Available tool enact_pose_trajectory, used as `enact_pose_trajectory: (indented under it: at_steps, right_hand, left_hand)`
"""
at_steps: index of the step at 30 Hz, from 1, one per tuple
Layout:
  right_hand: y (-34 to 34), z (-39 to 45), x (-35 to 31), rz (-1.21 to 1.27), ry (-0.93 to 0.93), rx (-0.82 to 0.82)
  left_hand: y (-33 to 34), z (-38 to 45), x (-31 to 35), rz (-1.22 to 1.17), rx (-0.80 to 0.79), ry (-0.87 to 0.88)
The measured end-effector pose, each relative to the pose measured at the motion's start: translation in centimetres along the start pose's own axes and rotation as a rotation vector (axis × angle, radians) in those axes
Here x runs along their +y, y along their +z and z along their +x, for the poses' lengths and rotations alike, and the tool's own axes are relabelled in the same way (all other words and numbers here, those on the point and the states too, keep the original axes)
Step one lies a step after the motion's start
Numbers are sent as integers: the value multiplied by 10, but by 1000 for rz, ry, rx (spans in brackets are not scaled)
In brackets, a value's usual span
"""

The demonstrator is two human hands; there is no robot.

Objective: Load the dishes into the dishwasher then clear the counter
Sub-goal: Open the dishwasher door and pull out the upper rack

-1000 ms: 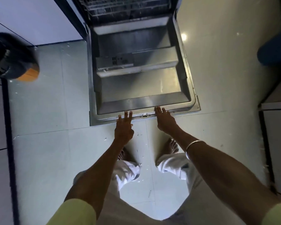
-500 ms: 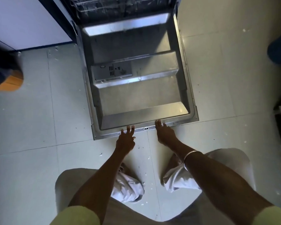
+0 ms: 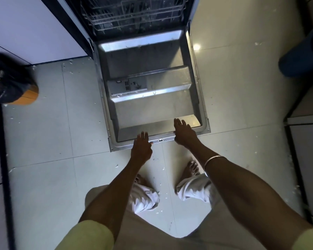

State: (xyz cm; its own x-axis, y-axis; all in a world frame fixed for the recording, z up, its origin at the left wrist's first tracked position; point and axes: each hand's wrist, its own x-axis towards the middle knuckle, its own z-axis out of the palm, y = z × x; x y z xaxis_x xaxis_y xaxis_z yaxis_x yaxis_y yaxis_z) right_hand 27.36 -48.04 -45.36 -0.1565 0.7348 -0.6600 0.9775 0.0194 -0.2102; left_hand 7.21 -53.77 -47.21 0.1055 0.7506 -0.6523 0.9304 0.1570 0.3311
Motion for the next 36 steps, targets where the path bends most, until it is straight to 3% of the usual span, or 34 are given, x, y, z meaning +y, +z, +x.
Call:
enact_pose_trajectory:
  at_steps: [5,17,25,36]
  right_hand:
    - [-61,-48,-20,-41,-22,-16]
    - [-243,-124,-87,28,-57,161]
    - [-301,-87,-96,14,-148,220]
    - [-413,58,-86,-3,-278,430]
  left_hand:
    - [-77,-45,37,55,152,91]
    - [-259,-114,88,103,245,137]
    - [-325,-84,99,-82,395,151]
    - [-413,55,108,-108,624,144]
